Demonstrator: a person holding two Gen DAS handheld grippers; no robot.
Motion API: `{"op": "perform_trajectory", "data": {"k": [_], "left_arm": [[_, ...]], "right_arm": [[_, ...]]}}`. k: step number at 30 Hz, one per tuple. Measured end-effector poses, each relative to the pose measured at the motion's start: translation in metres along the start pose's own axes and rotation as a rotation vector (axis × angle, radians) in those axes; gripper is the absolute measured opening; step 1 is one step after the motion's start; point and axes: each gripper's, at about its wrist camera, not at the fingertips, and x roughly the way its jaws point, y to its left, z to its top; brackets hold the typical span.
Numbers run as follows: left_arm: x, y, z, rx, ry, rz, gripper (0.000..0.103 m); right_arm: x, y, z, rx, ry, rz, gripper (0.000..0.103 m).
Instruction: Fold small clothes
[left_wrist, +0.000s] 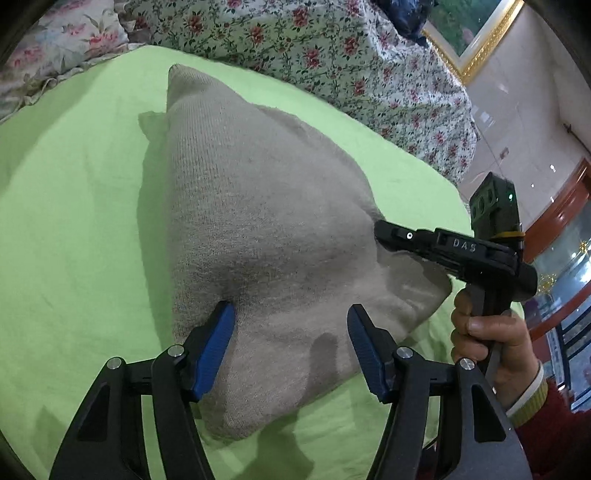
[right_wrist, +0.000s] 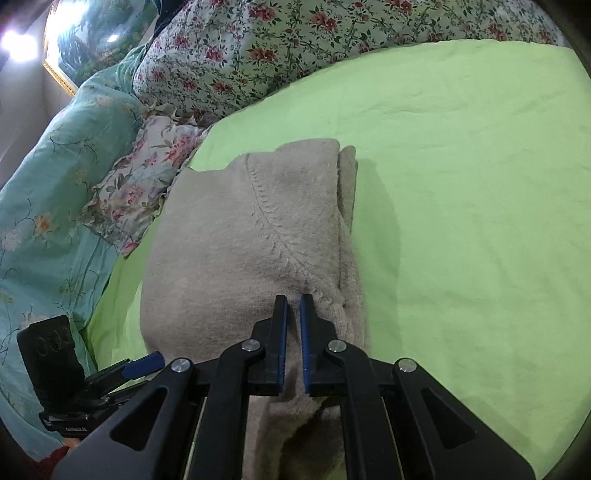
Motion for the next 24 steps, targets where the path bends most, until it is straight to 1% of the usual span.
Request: {"op": "perform_trajectory", "data": {"k": [4, 7, 8, 9, 12, 13, 16, 24], "left_arm": [[-0.012, 0.001, 0.002, -0.006, -0.002, -0.005, 0.064], [-0.024, -0.001, -0.003, -0.005, -0.008, -0.014, 0.064], [-0.027, -0.003, -0.006, -0.005, -0.007, -0.02, 0.064], [-0.03, -0.004, -0.01, -0.001, -0.006, -0.025, 0.064], [-0.027, -0.008, -0.021, 0.015, 0.005, -0.023, 0.064], [-0.023, -0.006, -0.026, 0.015, 0.018, -0.016, 0.064], [-0.019, -0.005, -0.032, 0.011, 0.023, -0.011, 0.064], [-0.017, -0.009, -0.033, 0.023, 0.024, 0.013, 0.064]], "right_arm": [[-0.017, 0.011, -0.007, -0.042, -0.018, -0.012, 0.009], [-0.035, 0.021, -0.023, -0.091, -0.028, 0.013, 0.009], [-0.039, 0.023, -0.031, -0.11, -0.026, 0.01, 0.009], [-0.042, 0.023, -0.038, -0.13, -0.021, -0.005, 0.009], [-0.038, 0.014, -0.059, -0.163, 0.025, -0.099, 0.009], [-0.035, 0.007, -0.064, -0.153, 0.036, -0.113, 0.009], [-0.034, -0.008, -0.069, -0.083, 0.02, -0.061, 0.009], [-0.034, -0.009, -0.07, -0.067, 0.019, -0.064, 0.009]]}}
